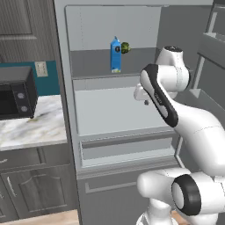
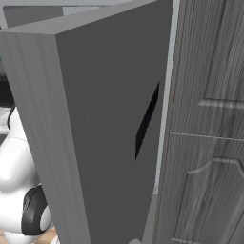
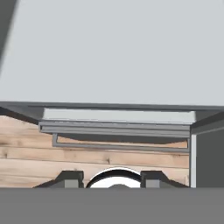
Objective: Take out the milk from the fridge and place it on the tray on the counter. Then take the sugar cube near the tray and place it in the tray.
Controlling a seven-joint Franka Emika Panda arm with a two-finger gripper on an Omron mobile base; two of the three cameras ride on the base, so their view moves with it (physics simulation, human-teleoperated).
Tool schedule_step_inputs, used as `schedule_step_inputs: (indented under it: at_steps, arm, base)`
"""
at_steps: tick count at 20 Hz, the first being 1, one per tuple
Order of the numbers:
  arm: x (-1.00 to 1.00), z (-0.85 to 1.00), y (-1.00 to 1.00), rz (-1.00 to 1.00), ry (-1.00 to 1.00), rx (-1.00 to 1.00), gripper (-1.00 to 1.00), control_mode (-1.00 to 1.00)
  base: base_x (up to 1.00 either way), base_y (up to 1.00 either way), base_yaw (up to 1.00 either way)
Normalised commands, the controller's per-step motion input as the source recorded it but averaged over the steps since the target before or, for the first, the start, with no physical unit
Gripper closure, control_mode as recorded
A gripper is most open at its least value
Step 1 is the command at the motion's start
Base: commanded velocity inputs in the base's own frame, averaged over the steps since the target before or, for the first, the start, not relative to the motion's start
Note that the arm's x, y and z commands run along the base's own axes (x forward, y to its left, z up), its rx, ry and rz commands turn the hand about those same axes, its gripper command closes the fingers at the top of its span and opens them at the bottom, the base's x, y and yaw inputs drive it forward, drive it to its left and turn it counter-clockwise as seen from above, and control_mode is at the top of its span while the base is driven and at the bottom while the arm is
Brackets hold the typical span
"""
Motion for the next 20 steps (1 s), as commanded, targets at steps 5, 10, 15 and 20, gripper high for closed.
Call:
schedule_step_inputs:
  at_steps: [5,10,15,20]
  arm:
    - [-0.20,0.00,0.13,0.03,-0.03,-0.02,-1.00,-1.00]
    - [-0.29,0.01,0.22,0.03,-0.17,0.00,-1.00,-1.00]
    - [-0.46,0.40,0.19,0.00,-0.54,0.00,-1.00,-1.00]
    - [-0.15,0.61,0.28,0.00,-0.54,0.00,-1.00,-1.00]
  base:
    - [0.00,0.00,0.00]
    - [0.00,0.00,0.00]
    - [0.00,0.00,0.00]
    - [0.00,0.00,0.00]
